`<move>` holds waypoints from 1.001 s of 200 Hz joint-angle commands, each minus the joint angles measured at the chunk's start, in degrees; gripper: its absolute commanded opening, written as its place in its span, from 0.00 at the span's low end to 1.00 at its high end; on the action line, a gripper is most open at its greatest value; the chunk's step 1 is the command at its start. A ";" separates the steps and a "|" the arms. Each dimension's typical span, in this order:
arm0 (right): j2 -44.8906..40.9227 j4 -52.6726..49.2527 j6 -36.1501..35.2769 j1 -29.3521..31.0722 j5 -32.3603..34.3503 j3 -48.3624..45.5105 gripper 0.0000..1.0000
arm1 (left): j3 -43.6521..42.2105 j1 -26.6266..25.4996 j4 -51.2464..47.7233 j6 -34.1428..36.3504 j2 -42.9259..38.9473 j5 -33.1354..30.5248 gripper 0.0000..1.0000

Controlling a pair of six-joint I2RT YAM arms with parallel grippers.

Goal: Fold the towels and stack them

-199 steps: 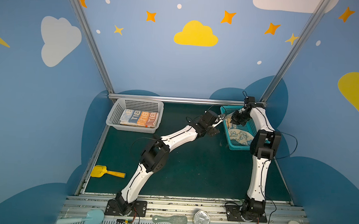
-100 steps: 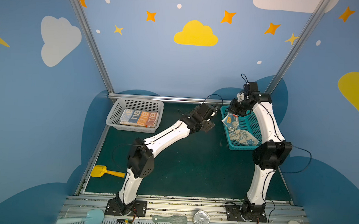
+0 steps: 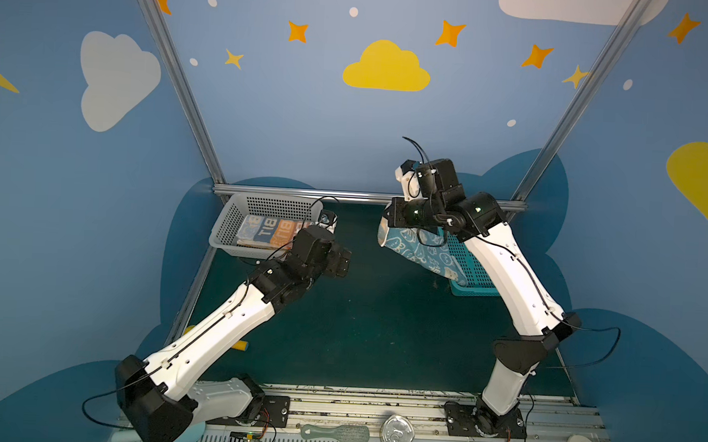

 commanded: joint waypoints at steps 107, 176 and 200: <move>29.07 7.99 3.56 -0.04 -8.81 -3.75 0.00 | -19.47 4.28 8.28 -14.41 -2.05 10.95 0.99; 33.17 2.19 2.33 -1.57 -11.14 1.38 0.28 | -25.72 5.01 17.53 -19.88 4.34 18.80 1.00; 28.84 2.06 1.60 -2.97 -10.97 -0.67 0.49 | -25.18 5.00 22.52 -20.18 9.09 24.65 0.99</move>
